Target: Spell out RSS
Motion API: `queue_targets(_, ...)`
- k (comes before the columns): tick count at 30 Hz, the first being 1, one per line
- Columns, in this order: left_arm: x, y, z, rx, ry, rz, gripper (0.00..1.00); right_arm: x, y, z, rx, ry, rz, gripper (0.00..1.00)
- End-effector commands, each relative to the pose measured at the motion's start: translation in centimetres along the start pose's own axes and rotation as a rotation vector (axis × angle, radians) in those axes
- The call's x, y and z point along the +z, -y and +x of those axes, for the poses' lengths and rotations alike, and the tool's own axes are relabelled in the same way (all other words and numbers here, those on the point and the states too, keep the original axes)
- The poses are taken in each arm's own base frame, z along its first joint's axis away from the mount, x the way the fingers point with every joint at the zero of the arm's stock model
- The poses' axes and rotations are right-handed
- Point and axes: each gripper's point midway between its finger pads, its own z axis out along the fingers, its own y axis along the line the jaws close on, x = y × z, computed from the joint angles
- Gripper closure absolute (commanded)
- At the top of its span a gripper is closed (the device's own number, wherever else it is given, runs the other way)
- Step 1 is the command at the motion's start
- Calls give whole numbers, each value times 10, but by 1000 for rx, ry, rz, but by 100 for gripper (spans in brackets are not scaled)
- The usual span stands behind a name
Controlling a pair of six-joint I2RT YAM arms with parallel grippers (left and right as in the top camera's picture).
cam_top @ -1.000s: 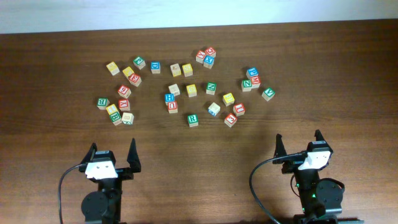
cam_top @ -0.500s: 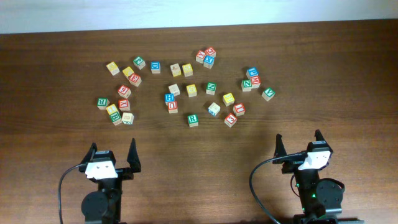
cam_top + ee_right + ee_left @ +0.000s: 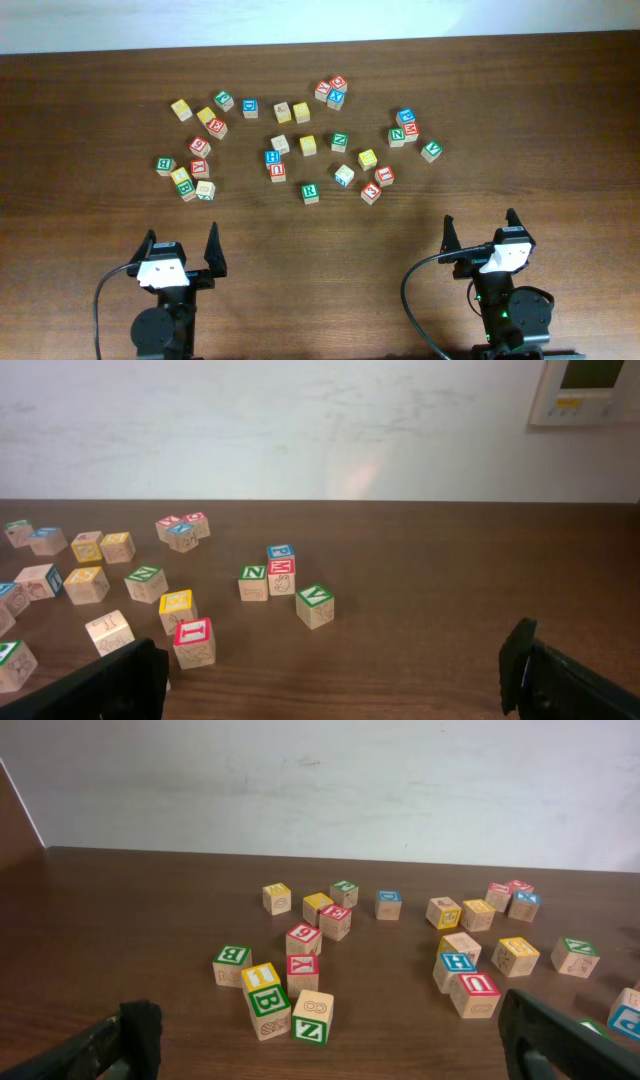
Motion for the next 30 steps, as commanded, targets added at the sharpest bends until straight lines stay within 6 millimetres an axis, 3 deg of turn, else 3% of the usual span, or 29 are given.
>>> queue_targets(1, 0, 1, 1, 16, -4, 7, 1, 0, 4, 2, 4, -3, 22, 2)
queue_targets(15, 0, 5, 2, 13, -5, 32, 1, 0, 4, 2, 4, -3, 22, 2)
queue_targets(16, -1, 12, 1, 0, -4, 75, 1, 0, 4, 2, 4, -3, 22, 2)
queue_targets(19, -14, 68, -3, -114, -14, 408, 1, 0, 4, 2, 4, -3, 22, 2)
queue_targets(21, -43, 113, -5, -193, -64, 720, 1, 0, 4, 2, 4, -3, 22, 2)
queue_targets(26, -68, 136, -20, -233, -48, 912, 1, 0, 4, 2, 4, -3, 22, 2)
queue_targets(29, -85, 143, -57, -192, 108, 1005, 1, 0, 4, 2, 4, -3, 22, 2)
queue_targets(30, -96, 144, -78, -157, 210, 1035, 1, 0, 4, 2, 4, -3, 22, 2)
